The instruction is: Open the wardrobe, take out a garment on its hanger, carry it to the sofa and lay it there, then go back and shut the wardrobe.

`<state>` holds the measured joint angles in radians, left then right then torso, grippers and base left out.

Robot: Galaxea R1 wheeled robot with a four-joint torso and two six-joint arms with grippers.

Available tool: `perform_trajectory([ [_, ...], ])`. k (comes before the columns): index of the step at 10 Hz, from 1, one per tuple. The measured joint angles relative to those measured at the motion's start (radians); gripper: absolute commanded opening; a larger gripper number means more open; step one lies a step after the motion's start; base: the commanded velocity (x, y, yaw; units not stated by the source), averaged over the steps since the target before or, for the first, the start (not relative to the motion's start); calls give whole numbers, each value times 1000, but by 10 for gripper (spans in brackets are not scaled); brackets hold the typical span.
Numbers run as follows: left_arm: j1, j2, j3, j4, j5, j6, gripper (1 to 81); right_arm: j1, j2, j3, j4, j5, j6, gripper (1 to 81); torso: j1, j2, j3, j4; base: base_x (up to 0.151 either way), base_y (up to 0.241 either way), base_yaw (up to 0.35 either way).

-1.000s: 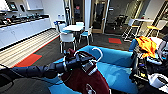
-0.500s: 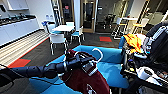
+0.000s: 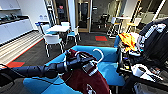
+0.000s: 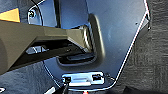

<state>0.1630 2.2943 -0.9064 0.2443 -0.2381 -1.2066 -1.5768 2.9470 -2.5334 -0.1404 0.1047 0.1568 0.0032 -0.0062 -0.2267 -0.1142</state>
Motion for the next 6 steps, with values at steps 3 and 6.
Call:
perform_trajectory([
  [3, 0, -9, 0, 0, 0, -1, 10, 3, -3, -1, 0, 2, 0, 811, 0, 0, 0, 0, 0, 0, 0],
  [6, 0, -12, 1, 0, 0, 1, 10, 3, -3, -1, 0, 1, 0, 811, 0, 0, 0, 0, 0, 0, 0],
])
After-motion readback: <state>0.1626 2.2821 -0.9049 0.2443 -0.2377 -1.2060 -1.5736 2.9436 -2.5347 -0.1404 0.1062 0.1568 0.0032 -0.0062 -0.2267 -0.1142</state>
